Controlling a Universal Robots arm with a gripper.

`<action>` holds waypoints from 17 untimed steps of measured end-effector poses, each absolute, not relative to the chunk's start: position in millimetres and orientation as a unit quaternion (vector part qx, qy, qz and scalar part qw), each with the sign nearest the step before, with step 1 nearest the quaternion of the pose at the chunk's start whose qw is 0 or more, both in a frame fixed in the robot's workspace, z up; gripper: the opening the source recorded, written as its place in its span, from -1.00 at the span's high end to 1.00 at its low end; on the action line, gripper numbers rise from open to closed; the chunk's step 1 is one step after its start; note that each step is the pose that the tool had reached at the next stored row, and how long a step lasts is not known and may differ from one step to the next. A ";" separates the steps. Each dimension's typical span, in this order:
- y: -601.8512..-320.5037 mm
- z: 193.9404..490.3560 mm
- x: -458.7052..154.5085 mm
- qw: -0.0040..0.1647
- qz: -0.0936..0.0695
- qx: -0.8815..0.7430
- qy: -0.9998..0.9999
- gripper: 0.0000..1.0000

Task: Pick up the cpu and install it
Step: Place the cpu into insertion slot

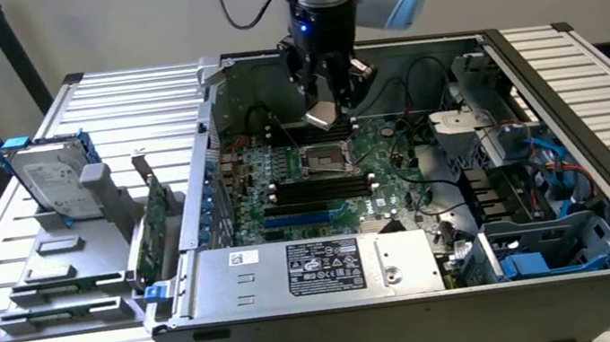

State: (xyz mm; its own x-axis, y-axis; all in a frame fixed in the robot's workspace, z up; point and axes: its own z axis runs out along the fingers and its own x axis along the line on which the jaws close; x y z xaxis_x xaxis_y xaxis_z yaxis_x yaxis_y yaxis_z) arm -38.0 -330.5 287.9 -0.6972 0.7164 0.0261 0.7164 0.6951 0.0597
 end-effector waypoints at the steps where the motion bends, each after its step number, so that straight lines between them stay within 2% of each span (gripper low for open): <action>1: -330.5 287.6 -38.0 0.000 -0.033 -0.397 -0.917 -0.09; 17: -330.5 281.0 -38.0 -0.005 -0.032 -0.526 -0.850 -0.09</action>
State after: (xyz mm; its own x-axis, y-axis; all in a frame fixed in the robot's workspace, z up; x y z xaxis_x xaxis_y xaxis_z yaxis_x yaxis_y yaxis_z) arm -38.0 -330.5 281.0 -0.4458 0.8948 0.0261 0.8942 0.4438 0.0597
